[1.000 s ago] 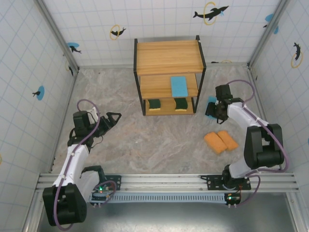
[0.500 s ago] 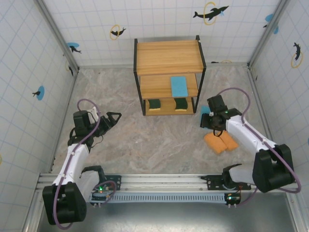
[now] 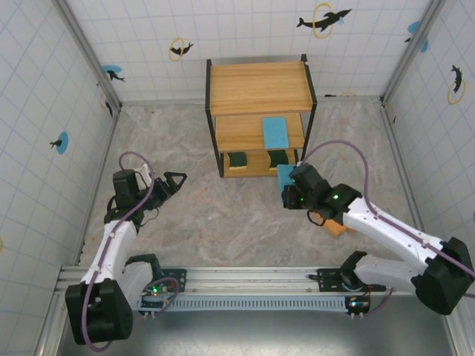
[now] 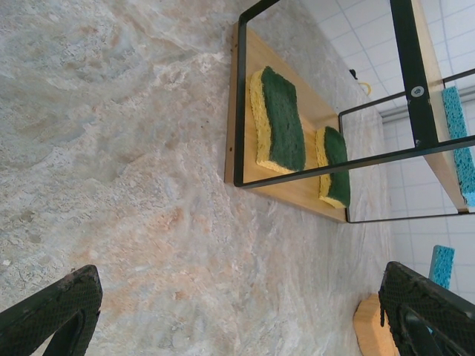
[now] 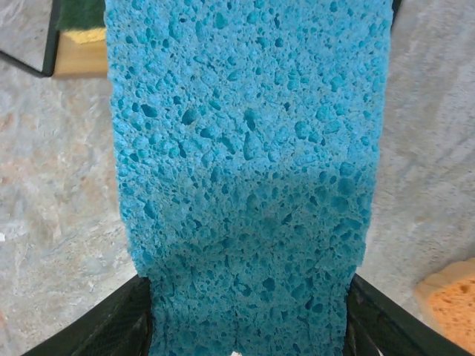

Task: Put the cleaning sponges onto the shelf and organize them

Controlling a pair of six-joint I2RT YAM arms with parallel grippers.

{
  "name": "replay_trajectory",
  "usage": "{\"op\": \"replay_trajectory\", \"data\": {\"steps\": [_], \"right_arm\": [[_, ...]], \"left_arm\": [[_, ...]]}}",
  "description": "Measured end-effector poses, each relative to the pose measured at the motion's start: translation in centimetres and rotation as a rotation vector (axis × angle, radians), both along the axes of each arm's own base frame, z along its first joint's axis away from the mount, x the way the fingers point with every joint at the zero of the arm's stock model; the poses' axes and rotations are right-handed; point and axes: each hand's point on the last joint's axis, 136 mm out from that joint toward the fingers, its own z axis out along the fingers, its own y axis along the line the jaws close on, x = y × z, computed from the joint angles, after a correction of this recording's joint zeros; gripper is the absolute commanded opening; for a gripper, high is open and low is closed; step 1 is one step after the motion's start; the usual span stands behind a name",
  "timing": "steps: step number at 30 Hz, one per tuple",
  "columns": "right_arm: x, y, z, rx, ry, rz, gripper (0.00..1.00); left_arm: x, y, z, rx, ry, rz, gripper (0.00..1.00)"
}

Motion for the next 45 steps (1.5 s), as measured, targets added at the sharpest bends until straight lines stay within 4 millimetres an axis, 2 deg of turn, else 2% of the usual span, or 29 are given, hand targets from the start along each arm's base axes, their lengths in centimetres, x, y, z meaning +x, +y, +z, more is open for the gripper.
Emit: {"op": "replay_trajectory", "data": {"steps": [6, 12, 21, 36, 45], "right_arm": [[1.4, 4.9, 2.2, 0.018, -0.091, 0.05, 0.63], [3.1, 7.5, 3.4, 0.044, -0.161, 0.049, 0.63], [5.7, 10.3, 4.8, 0.076, -0.233, 0.027, 0.63], [8.4, 13.1, 8.2, 0.107, -0.338, -0.012, 0.63], [10.0, 14.6, 8.6, 0.086, -0.368, -0.019, 0.63]], "left_arm": [[0.0, 0.0, 0.0, 0.0, 0.0, 0.0, 0.98], [0.0, 0.0, -0.1, -0.001, 0.005, -0.001, 0.98], [0.0, -0.1, 0.0, -0.005, -0.001, -0.007, 0.98], [0.1, -0.4, -0.1, -0.015, 0.0, -0.024, 0.98], [0.0, -0.6, 0.1, -0.026, -0.004, -0.038, 0.98]]}}
